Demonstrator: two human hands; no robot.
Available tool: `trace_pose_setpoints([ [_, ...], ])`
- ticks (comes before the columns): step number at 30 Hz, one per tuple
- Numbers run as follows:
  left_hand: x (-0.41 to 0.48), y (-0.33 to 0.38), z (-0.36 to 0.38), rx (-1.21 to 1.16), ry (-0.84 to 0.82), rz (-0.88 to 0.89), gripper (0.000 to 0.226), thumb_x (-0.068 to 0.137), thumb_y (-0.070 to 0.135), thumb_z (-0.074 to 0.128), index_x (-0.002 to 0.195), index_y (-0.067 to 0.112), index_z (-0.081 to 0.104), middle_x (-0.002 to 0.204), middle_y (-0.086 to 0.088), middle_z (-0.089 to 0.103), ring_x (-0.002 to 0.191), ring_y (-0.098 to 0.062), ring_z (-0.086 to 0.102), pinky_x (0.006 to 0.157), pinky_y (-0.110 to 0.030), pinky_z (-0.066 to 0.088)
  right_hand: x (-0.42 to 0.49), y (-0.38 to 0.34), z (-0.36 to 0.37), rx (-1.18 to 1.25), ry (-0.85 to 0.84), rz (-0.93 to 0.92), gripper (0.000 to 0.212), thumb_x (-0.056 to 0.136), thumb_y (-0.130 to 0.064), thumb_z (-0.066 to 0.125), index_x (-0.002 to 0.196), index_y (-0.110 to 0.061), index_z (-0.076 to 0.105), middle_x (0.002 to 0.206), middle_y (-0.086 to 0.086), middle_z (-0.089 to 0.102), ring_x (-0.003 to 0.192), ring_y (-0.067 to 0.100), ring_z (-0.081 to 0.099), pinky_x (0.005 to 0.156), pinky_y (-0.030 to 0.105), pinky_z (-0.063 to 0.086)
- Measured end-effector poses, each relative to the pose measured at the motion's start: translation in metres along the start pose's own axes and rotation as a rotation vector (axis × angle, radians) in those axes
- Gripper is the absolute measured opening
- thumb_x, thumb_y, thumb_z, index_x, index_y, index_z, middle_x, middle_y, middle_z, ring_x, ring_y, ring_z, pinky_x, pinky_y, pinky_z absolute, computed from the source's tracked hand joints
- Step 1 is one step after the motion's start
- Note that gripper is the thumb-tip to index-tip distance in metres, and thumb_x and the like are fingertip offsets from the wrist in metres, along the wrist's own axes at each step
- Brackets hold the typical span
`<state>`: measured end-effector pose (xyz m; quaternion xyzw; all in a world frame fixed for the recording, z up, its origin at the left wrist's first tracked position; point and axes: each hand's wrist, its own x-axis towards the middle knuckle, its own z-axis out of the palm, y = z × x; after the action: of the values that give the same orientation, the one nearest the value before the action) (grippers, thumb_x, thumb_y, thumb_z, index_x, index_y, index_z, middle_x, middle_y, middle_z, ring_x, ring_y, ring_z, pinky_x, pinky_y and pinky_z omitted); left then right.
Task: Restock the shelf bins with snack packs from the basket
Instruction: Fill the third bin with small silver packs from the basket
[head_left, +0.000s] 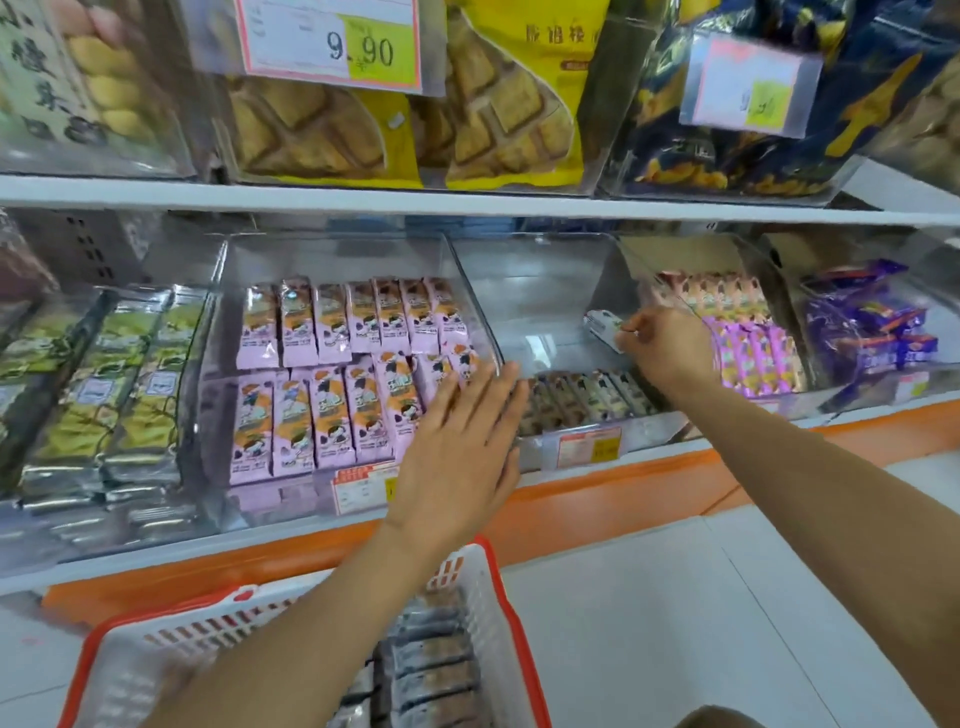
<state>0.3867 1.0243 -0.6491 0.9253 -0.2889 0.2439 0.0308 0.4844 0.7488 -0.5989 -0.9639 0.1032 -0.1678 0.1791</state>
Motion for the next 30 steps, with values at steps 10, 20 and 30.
trace_pose_setpoints([
  [10, 0.002, -0.001, 0.014, 0.08, 0.035, 0.003, 0.064, 0.095, 0.037, 0.036, 0.152, 0.009, 0.028, 0.161, -0.008, 0.02, 0.148, -0.029, 0.025, 0.119, -0.05, 0.018, 0.043, -0.004, 0.059, -0.328, -0.147, 0.031, 0.016, 0.087, -0.014, 0.063, 0.094, -0.003, 0.072, 0.093, 0.023, 0.07, 0.089, 0.039, 0.067, 0.071, 0.04, 0.051],
  [20, 0.0, 0.0, 0.013, 0.072, 0.016, -0.013, 0.063, 0.096, 0.035, 0.03, 0.153, 0.009, 0.024, 0.161, -0.007, 0.014, 0.148, -0.027, 0.027, 0.12, -0.047, 0.016, 0.028, -0.006, 0.049, -0.388, -0.232, -0.021, 0.02, 0.092, -0.016, 0.062, 0.109, -0.017, 0.072, 0.102, 0.015, 0.071, 0.092, 0.032, 0.067, 0.078, 0.04, 0.057],
  [30, -0.015, 0.004, -0.007, 0.081, 0.025, 0.011, 0.064, 0.093, 0.031, 0.033, 0.153, 0.008, 0.032, 0.161, -0.012, 0.026, 0.149, -0.032, 0.021, 0.121, -0.051, 0.012, -0.038, -0.045, -0.005, 0.151, -0.064, -0.184, 0.015, 0.091, -0.018, 0.067, 0.101, -0.011, 0.074, 0.092, -0.004, 0.07, 0.079, 0.014, 0.065, 0.086, 0.033, 0.049],
])
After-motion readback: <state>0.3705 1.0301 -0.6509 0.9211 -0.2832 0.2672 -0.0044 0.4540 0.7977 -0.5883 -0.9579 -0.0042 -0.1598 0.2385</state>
